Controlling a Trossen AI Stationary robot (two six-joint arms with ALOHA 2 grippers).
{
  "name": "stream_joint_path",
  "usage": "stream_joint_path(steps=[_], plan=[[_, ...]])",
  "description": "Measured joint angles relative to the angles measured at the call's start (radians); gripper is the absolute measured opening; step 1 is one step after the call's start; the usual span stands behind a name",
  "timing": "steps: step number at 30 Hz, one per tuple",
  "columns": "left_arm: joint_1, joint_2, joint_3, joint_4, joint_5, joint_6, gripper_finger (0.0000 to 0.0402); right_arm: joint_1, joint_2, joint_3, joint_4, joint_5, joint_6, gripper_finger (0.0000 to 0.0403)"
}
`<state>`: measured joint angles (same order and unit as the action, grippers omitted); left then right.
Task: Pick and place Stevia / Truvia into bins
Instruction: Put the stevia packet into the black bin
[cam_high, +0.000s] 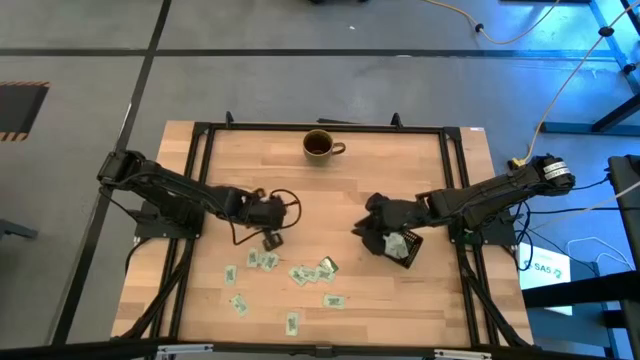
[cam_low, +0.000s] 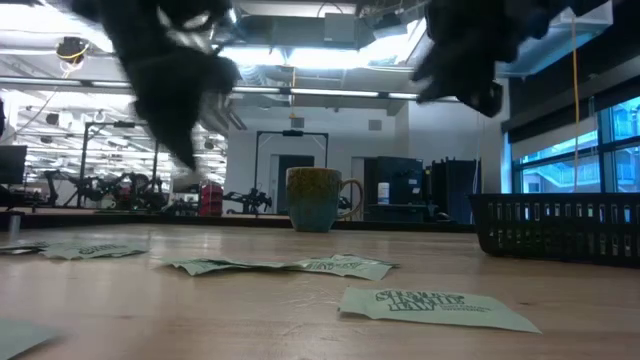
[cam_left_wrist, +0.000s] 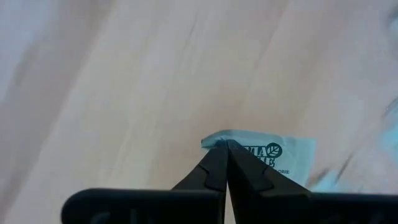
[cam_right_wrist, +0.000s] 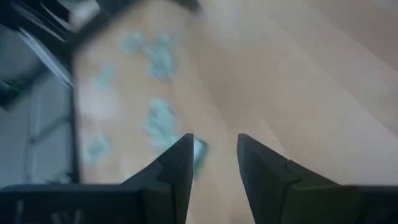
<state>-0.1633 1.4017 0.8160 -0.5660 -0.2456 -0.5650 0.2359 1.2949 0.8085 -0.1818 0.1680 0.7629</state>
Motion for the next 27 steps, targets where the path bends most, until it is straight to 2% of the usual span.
stream_joint_path(steps=[6, 11, 22, 27], plan=[[0.017, 0.0, 0.004, 0.422, -0.092, 0.122, 0.0003, -0.012, 0.0, 0.0, 0.182, 0.005, 0.043, 0.0127], [0.041, 0.0, 0.004, 0.643, -0.149, 0.151, 0.0003, -0.011, 0.0, 0.0, 0.257, 0.087, 0.054, 0.0127], [0.062, 0.0, 0.004, 0.726, -0.15, 0.105, 0.0003, -0.011, 0.007, 0.0, 0.335, 0.232, 0.043, 0.0127], [0.063, 0.0, 0.005, 0.728, -0.168, 0.105, 0.0003, -0.011, 0.058, 0.0, 0.432, 0.245, 0.03, 0.0127]])
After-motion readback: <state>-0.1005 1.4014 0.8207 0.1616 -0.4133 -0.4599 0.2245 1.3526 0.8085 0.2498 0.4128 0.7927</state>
